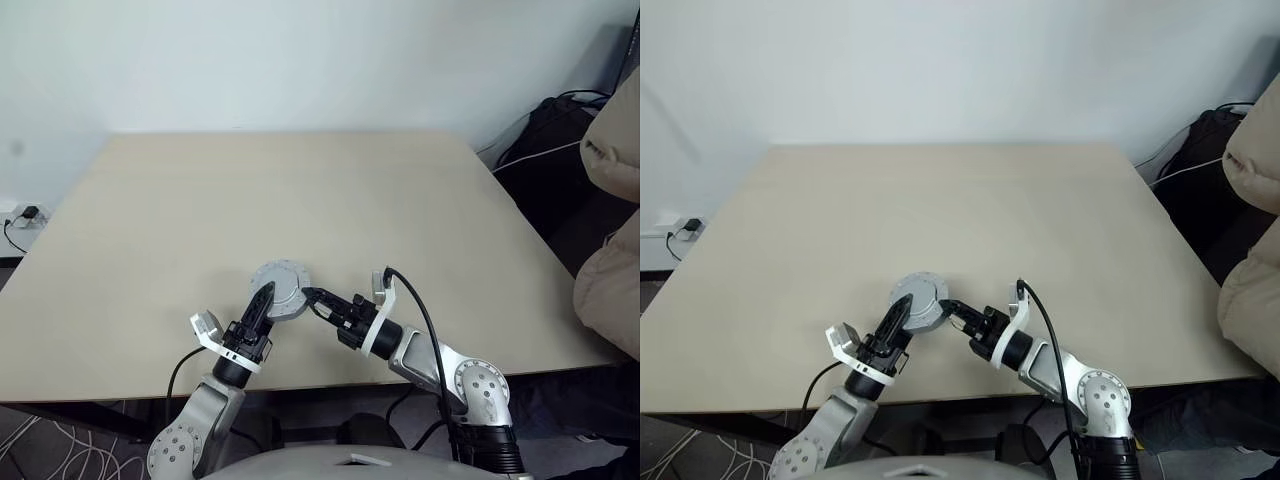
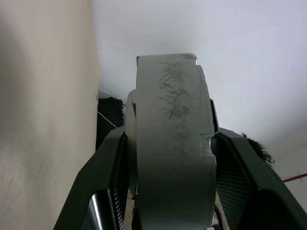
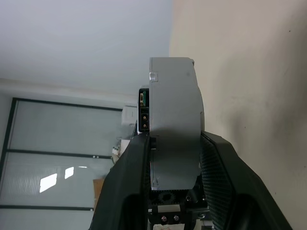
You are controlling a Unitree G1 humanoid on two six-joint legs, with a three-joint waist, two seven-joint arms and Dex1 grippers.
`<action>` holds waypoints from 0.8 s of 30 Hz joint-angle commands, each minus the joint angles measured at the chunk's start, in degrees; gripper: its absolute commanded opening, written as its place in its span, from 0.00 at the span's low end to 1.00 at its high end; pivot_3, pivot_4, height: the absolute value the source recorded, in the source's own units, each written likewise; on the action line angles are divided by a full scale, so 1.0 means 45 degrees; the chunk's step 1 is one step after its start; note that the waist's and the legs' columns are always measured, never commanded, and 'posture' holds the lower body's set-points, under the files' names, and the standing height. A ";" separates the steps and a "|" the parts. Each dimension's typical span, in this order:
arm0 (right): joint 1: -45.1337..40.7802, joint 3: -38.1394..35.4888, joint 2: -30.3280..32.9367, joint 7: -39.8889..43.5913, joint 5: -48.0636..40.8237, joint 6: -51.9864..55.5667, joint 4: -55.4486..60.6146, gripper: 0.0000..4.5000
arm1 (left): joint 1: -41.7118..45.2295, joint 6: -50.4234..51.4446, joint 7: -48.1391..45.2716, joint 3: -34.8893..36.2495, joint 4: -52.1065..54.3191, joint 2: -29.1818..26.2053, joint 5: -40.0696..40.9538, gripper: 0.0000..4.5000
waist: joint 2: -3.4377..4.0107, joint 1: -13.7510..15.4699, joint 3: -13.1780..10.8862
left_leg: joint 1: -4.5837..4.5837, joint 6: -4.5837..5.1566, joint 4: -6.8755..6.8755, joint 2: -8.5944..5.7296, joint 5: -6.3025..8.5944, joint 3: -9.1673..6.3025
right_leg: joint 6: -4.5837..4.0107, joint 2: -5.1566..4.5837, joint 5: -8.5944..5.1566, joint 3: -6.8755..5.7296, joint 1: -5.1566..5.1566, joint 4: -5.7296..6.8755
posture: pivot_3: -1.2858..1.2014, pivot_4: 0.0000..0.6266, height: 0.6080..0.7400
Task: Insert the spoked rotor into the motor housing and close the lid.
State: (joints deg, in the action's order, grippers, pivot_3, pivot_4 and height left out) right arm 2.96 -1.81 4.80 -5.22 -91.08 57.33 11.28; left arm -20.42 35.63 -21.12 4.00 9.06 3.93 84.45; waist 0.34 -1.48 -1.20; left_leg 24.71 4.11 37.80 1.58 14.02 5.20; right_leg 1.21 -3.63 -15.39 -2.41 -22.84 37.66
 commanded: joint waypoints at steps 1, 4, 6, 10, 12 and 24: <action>-0.0313 -0.0079 -0.0119 0.0150 0.0200 -0.0538 0.0490 0.27 | 0.0230 -0.0077 -0.0038 -0.0363 0.0478 0.1065 0.0137 0.47 | 0.0000 -0.0001 0.0000 | 0.0000 0.0000 0.0000 0.0000 0.0000 0.0000 | 0.0000 0.0000 0.0000 0.0000 0.0000 0.0000 | 0.52 0.00 1.00; -0.0352 -0.0058 -0.0058 0.0451 0.1026 -0.0873 0.0686 0.27 | 0.0224 -0.0233 0.0001 -0.0359 0.0561 0.1104 0.0058 0.47 | -0.0001 -0.0001 -0.0001 | 0.0000 0.0000 0.0000 0.0000 0.0000 0.0001 | 0.0000 0.0000 0.0000 -0.0001 0.0000 0.0000 | 0.52 0.00 1.00; -0.0365 0.0022 0.0026 0.0743 0.1375 -0.0914 0.0874 0.27 | 0.0232 -0.0498 0.0054 -0.0341 0.0620 0.1158 -0.0116 0.47 | -0.0001 0.0001 -0.0001 | 0.0001 0.0000 0.0001 0.0000 0.0000 0.0000 | 0.0000 0.0000 0.0000 0.0000 -0.0001 0.0000 | 0.52 0.00 1.00; -0.0345 -0.0039 0.0008 0.0851 0.1536 -0.0988 0.0877 0.43 | 0.0390 -0.1198 0.0237 -0.0194 0.0654 0.1305 -0.0371 0.47 | -0.0003 0.0028 -0.0002 | 0.0001 0.0000 0.0001 -0.0001 0.0000 0.0001 | 0.0000 0.0000 0.0000 0.0000 0.0001 -0.0002 | 0.52 0.00 1.00; -0.0338 -0.0099 0.0025 0.0939 0.1566 -0.1031 0.0894 0.58 | 0.0519 -0.1483 0.0308 -0.0094 0.0576 0.1305 -0.0444 0.47 | -0.0006 0.0024 -0.0004 | 0.0001 0.0000 0.0001 -0.0001 0.0000 0.0001 | -0.0001 0.0000 0.0001 0.0000 0.0000 -0.0001 | 0.52 0.00 1.00; -0.0196 0.0013 0.0801 0.2147 0.3991 -0.1951 0.1672 1.00 | 0.2482 -0.4018 0.1831 0.1098 -0.1012 0.1243 -0.2021 0.47 | -0.0043 0.0128 -0.0027 | 0.0005 0.0002 0.0017 -0.0004 -0.0001 0.0004 | 0.0010 0.0007 0.0008 -0.0001 0.0007 -0.0001 | 0.52 0.00 1.00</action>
State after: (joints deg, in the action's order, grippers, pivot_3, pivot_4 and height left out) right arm 2.34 -2.26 7.64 1.96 -75.47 49.89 15.60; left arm -13.07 19.84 -13.42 7.51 2.51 3.49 75.63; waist 0.14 -0.91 -1.33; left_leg 24.73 4.13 37.89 1.56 14.02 5.22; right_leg 1.26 -3.59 -15.35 -2.42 -22.81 37.66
